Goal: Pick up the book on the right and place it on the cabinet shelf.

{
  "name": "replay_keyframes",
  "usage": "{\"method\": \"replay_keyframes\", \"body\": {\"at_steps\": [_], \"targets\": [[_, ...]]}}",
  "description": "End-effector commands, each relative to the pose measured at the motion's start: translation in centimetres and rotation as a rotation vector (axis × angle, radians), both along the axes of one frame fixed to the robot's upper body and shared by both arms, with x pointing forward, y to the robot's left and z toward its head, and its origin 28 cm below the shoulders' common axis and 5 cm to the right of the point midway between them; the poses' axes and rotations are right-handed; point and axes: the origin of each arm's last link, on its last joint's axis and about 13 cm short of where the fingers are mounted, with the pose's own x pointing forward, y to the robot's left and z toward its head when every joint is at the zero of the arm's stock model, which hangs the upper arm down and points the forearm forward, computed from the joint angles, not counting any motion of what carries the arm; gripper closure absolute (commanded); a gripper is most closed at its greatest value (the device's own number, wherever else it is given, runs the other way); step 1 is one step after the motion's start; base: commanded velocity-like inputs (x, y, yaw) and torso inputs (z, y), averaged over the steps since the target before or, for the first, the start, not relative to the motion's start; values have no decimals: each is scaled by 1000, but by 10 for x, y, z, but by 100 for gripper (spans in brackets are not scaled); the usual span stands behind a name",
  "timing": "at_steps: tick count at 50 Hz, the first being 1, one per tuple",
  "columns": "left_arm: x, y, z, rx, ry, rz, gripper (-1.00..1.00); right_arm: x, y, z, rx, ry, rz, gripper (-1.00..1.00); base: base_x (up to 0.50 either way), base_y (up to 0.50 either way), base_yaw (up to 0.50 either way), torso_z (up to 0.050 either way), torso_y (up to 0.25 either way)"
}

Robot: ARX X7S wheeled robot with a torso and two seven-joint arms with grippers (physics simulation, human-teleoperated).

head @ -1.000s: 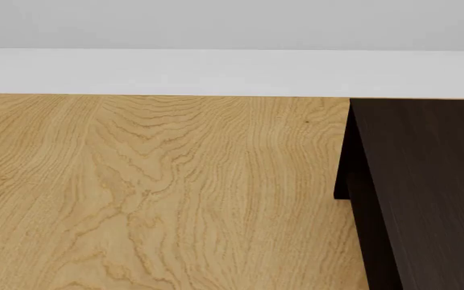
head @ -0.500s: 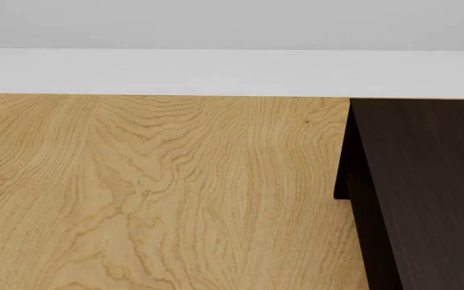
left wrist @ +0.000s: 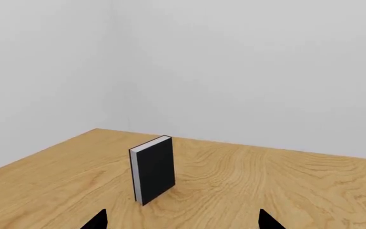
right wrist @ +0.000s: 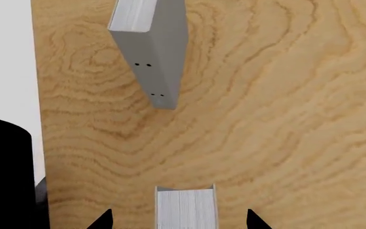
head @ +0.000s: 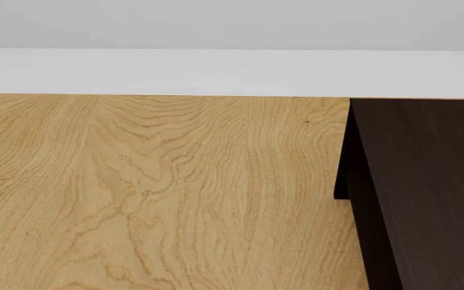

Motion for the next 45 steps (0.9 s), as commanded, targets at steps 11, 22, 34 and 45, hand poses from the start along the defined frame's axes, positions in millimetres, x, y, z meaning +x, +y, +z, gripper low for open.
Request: {"method": "replay_keyframes", "body": {"at_steps": [11,22,34,45], "targets": [[-1,0,-2,1,6,3,-100,-1,-3,-11,-12,49,-27,-100,0,0,0,0,0],[0,0,-2,0,7,2,-100,-1,-5,-16,-24,73,-34,-100,0,0,0,0,0],[0,1,-5,-3,10,4,-100,5,-4,-13,17,-73,-90,100,0,0,0,0,0],[0,1,-5,-2,8,5,-100,2,-6,-9,85,-117,-139,100,0,0,0,0,0]]}}
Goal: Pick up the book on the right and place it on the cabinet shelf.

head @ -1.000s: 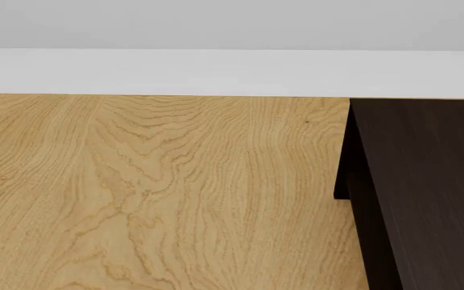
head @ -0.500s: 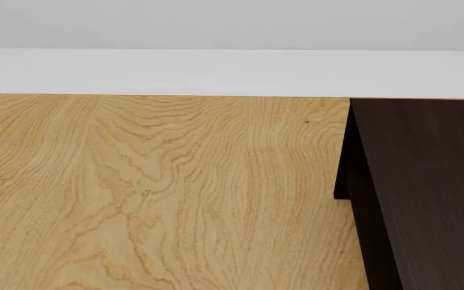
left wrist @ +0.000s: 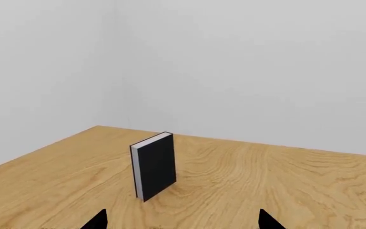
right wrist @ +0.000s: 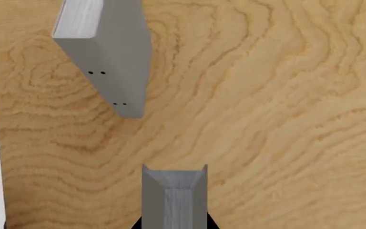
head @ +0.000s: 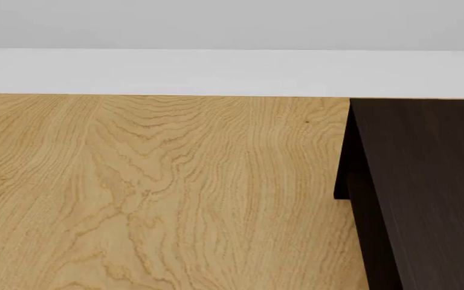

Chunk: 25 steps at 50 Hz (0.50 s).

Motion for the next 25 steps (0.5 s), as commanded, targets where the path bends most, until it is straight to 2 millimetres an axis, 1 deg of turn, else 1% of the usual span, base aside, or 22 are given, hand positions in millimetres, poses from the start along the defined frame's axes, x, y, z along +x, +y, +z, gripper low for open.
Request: {"method": "replay_keyframes", "body": {"at_steps": [1,6,10,15,20,25], "targets": [[0,0,-1,2,1,0,-100,-1,-2,5,59,-67,-45,100,0,0,0,0,0],[0,1,-2,4,3,3,-100,-3,-6,11,96,-136,-125,100,0,0,0,0,0],[0,1,-2,5,4,5,-100,-7,-9,19,117,-206,-150,100,0,0,0,0,0],[1,0,-1,6,6,1,-100,-6,-11,27,156,-285,-207,100,0,0,0,0,2],[0,0,2,8,0,2,-100,-5,-12,41,211,-384,-253,100,0,0,0,0,0],[0,1,1,7,-2,1,-100,-2,-12,55,231,-489,-279,100,0,0,0,0,0]]}}
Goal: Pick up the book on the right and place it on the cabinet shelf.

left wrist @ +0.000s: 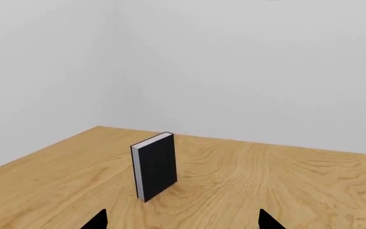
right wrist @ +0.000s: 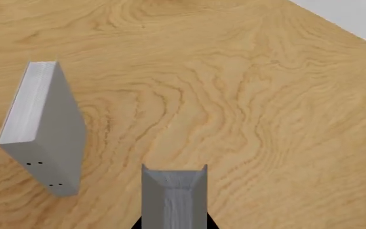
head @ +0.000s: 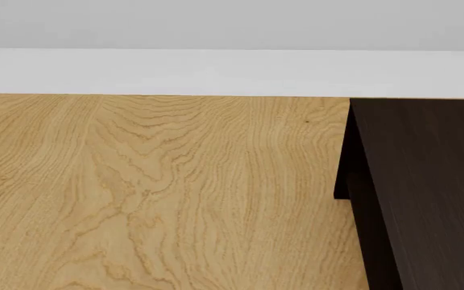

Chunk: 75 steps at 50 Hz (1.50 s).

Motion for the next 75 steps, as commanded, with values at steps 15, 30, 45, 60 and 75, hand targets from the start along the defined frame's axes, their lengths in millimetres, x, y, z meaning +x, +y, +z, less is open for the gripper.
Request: {"method": "replay_keyframes", "body": {"at_steps": [15,30,45,60,75], "targets": [[-1,0,2,6,-3,3,-100,20,8,47,117,-480,-208,100,0,0,0,0,1],[-3,1,1,13,0,12,-100,55,25,50,281,-561,-293,100,0,0,0,0,1],[-1,0,2,11,1,5,-100,81,36,43,281,-670,-339,100,0,0,0,0,1],[-1,0,2,13,1,12,-100,93,51,27,0,-858,-282,100,0,0,0,0,1],[1,0,1,14,2,6,-100,102,63,13,-318,-1068,-274,100,0,0,0,0,1]]}}
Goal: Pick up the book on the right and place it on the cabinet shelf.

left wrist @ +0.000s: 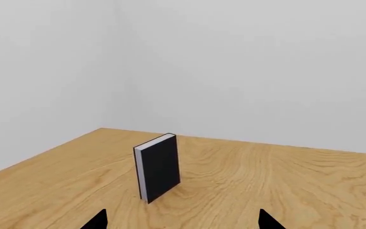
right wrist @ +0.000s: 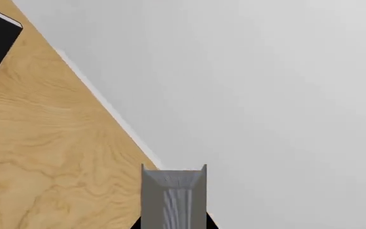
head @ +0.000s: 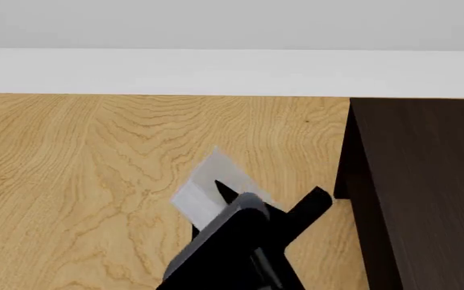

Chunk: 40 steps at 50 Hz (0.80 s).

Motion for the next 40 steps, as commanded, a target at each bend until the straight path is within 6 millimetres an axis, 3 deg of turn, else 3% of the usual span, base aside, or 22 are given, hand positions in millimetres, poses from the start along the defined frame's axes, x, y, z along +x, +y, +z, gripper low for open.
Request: {"method": "replay_keyframes", "body": {"at_steps": [1,18,26,40], "targets": [[1,-1,1,0,-1,-5,-100,12,5,2,-217,-240,-101,100,0,0,0,0,0],[2,-2,2,0,-4,-16,-100,35,17,-22,-594,-409,-236,100,0,0,0,1,1],[3,-2,3,6,-6,-14,-100,42,26,-33,-595,-396,-239,100,0,0,0,0,1],[4,-2,5,8,-6,-15,-100,56,24,-54,-609,-359,-270,100,0,0,0,0,1]]}}
